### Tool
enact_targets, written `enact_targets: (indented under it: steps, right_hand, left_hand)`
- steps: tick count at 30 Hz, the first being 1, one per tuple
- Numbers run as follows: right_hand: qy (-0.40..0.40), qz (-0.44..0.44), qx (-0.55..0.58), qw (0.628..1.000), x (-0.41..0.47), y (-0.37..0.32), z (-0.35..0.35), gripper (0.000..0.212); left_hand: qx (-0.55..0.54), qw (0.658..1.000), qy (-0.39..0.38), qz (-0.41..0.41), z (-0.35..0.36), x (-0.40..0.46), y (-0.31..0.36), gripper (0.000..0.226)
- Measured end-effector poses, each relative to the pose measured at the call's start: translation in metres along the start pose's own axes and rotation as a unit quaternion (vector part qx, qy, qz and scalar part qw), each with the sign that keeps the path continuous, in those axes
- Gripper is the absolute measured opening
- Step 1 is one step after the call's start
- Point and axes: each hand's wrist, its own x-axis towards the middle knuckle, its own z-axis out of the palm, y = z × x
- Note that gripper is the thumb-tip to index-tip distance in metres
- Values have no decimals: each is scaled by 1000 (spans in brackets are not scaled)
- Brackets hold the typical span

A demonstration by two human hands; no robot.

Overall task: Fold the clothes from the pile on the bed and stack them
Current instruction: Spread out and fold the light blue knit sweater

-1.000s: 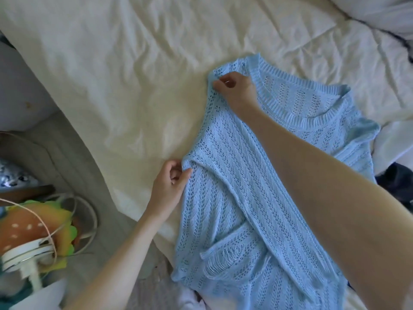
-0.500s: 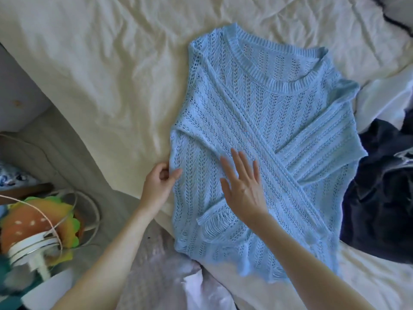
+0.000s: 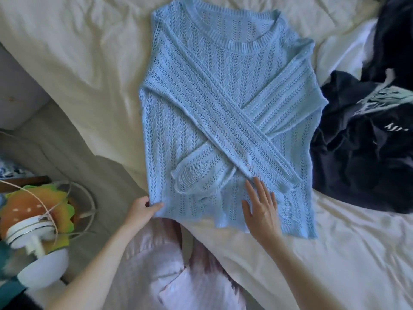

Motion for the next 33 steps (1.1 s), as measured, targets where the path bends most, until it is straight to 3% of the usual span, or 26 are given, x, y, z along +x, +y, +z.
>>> enact_targets:
  steps: [7,11,14,17,21,24,28,33]
  right_hand:
    - [74,119,52,989,-48,86,-25,38]
    - [64,249,110,960,-46,129,-38,54]
    - [32,363,276,889,-37,143,-41,55]
    - [-1,417,410,811,-34,148,-39,21]
    - [-6,449,496,744,-44,153,-35,9]
    - [28,441,575,688,-62,159,-38,16]
    - [64,418,643,638,-90,158,-49,6]
    - [65,415,671,611,-123,159,-64,8]
  left_hand:
    - [-27,984,173,37,19,-46,-23,27]
    - [-83,973,199,82,24,-66,-31,23]
    - [-121,979,150,62,25,-77,-41,20]
    - [-201,976,83,14,20,-88,-54,21]
    - [-341,932,121,-33,13,-97,-62,9]
    - [-385,912,140,-19,12,-105,-63,14]
    - [-432,885,171,28,20,-125,-57,33]
    - [-463,864,198,28,34,-153,-53,23]
